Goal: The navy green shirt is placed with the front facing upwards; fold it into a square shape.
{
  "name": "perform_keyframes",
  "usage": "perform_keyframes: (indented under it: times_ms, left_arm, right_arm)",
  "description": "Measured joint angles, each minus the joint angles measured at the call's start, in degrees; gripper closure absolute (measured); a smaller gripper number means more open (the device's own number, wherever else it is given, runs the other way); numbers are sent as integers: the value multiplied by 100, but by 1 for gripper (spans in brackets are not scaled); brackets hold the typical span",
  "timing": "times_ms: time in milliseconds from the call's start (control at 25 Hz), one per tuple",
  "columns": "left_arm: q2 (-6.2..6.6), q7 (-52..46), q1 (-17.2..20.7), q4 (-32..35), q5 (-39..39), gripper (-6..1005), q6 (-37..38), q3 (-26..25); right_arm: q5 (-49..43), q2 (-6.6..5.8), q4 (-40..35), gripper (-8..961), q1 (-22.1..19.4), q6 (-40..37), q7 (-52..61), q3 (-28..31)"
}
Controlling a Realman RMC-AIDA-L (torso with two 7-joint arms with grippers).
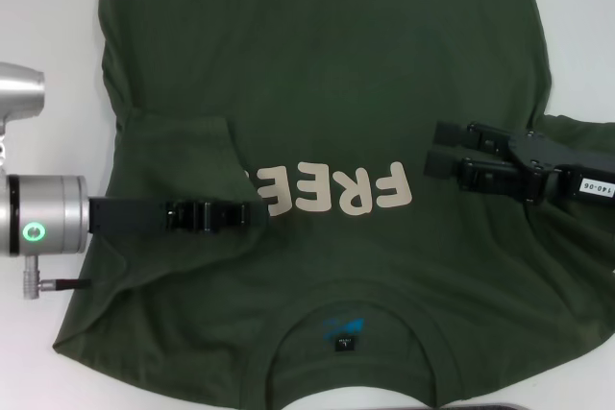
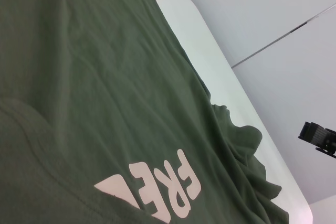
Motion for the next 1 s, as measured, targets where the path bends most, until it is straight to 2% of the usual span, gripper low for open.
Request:
perform_keyframes:
  times_ms: [320, 600, 840, 1000]
  left_arm:
    - [19, 76, -41, -14, -86, 932, -367, -44]
    - [90, 290, 113, -498, -653, 701, -555, -72]
    - [171, 535, 348, -760, -1443, 543, -545, -255]
    - [249, 602, 377, -785, -1609, 328, -593, -600]
  right_arm:
    - [9, -25, 0, 38, 0, 16, 0, 14]
    - [33, -54, -9, 38, 0, 20, 0, 87]
    - [44, -159, -18, 38, -11, 49, 0, 314]
    - [39, -286, -98, 38, -64, 59, 34, 462]
